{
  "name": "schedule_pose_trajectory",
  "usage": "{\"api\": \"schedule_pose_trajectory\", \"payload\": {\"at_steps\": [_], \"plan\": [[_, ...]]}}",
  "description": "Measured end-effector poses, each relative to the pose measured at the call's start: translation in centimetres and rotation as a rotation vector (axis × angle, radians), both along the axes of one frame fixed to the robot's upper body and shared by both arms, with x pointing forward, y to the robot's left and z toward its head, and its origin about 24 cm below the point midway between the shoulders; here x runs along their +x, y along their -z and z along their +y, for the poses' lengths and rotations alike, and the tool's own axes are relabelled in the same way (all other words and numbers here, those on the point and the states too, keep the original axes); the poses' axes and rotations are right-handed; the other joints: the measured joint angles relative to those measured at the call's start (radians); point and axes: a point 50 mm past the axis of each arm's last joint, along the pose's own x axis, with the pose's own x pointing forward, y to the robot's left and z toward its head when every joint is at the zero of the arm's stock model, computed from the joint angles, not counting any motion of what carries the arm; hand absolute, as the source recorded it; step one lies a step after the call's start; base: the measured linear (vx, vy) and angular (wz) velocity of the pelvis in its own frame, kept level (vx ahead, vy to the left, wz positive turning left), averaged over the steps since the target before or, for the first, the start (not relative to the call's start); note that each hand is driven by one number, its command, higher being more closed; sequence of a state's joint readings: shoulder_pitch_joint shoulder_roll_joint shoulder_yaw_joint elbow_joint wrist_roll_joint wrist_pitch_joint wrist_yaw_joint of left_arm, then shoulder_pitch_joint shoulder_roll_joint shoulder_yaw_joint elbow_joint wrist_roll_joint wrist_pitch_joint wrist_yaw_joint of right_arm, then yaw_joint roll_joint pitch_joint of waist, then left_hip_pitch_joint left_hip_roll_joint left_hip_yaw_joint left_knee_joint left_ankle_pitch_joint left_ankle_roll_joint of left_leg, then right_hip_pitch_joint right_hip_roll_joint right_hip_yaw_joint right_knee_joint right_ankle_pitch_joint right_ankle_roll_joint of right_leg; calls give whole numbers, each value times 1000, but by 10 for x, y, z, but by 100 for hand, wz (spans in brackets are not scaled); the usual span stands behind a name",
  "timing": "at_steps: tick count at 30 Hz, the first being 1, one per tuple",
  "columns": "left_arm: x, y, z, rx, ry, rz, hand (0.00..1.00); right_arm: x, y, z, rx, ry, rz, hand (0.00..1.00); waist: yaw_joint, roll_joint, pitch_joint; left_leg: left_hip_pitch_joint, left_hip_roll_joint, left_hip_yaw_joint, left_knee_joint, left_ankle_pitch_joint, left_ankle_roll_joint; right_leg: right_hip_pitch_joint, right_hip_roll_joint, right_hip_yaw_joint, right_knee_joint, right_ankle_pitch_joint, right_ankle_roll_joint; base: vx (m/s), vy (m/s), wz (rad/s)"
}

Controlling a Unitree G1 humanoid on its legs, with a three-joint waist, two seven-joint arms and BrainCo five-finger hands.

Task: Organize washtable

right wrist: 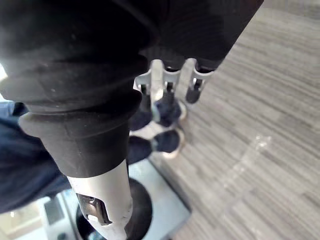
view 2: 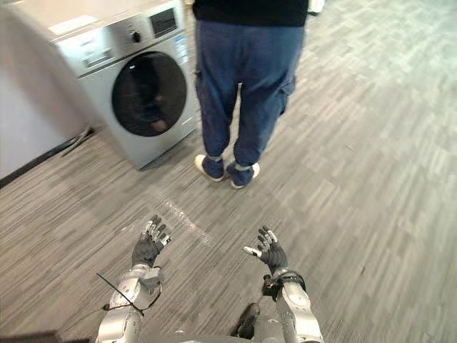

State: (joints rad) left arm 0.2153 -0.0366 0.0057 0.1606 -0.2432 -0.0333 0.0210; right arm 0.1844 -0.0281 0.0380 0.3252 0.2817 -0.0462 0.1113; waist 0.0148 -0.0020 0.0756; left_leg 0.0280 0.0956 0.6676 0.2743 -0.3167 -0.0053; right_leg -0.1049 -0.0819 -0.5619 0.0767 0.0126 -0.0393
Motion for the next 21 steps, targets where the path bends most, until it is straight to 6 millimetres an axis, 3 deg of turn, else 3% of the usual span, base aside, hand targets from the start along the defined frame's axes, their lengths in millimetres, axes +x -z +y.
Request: {"api": "schedule_pose_trajectory", "payload": {"at_steps": [1, 2, 5, 8, 9, 11, 12, 13, 14, 15, 16, 17, 19, 21], "plan": [[1, 0, -2, -6, 5, -3, 0, -2, 0, -4, -6, 11, 1, 0, -6, 9, -5, 3, 31, 14, -97, 42, -27, 0, 7, 15, -3, 5, 6, 24, 47, -53], [-2, 4, -4, -17, 1, 18, 0, -6, 1, -11, -17, 31, 13, 0, -3, 14, -12, 23, 24, 45, -97, 66, -9, 14, 9, 45, -27, 27, 25, 52, 110, -32], [-4, 6, -2, -5, 7, 31, 0, -24, 8, -12, -3, 53, 59, 0, -29, -1, -28, 21, 21, 46, -37, 60, 1, 41, 11, 123, -79, 42, 38, 84, 153, -9], [-12, 14, 4, -1, -19, 73, 0, -23, 7, -9, 27, 60, 55, 0, -27, 3, -24, 14, 68, 44, 141, 33, 45, 61, 19, 216, -81, 42, 38, 69, 144, -80], [-23, 20, 6, -25, -49, 106, 0, -17, 2, -8, 35, 56, 25, 0, -23, 26, -18, -37, 126, -53, 382, 47, 79, 91, 32, 294, -78, 42, 38, 101, 127, -132], [-30, 24, 11, -33, -87, 124, 0, -10, -4, -2, 51, 39, -7, 0, -19, 18, -8, -125, 135, -177, 551, 96, 161, 103, 19, 353, -79, 42, 38, 104, 154, -132], [-33, 26, 10, -48, -98, 135, 0, -7, -6, -1, 59, 38, -23, 0, -1, 24, -5, -201, 108, -349, 621, 37, 116, 96, 15, 423, -74, 41, 43, 48, 264, -152], [-34, 25, 9, -60, -102, 131, 0, -6, -2, 1, 64, 37, -2, 0, 7, 23, -1, -245, 93, -515, 563, -29, 30, 78, 14, 477, -53, 37, 59, 26, 212, -146], [-34, 26, 9, -67, -106, 133, 0, -4, -1, 3, 66, 31, 2, 0, 6, 30, 3, -250, 94, -587, 489, -34, -1, 74, 15, 487, -42, 34, 69, 26, 272, -115], [-35, 27, 4, -84, -112, 137, 0, -2, -2, 3, 63, 23, -5, 0, 3, 51, 7, -221, 104, -709, 264, 12, -90, 67, 24, 498, -22, 4, 130, 34, 228, -73], [-36, 30, 2, -87, -105, 154, 0, -6, 1, 4, 66, 29, 16, 0, 3, 53, 13, -167, 79, -738, 179, -10, -95, 62, 9, 527, -21, -4, 146, 72, 316, -32], [-33, 28, 1, -83, -94, 145, 0, -15, 4, 6, 80, 47, 40, 0, -3, 21, 8, -165, 43, -729, 140, 21, -83, 65, -10, 537, -20, -7, 151, 98, 206, 8], [-31, 25, -5, -90, -68, 127, 0, -18, 6, 8, 81, 47, 54, 0, 4, 3, 10, -153, 2, -732, 139, 28, -77, 76, -31, 540, -31, -9, 171, 125, 151, 21], [-37, 26, -9, -92, -54, 138, 0, -18, 6, 9, 82, 40, 54, 0, 2, -4, 11, -132, -7, -719, 138, 28, -76, 95, -45, 543, -31, -9, 171, 53, 127, -4]]}}
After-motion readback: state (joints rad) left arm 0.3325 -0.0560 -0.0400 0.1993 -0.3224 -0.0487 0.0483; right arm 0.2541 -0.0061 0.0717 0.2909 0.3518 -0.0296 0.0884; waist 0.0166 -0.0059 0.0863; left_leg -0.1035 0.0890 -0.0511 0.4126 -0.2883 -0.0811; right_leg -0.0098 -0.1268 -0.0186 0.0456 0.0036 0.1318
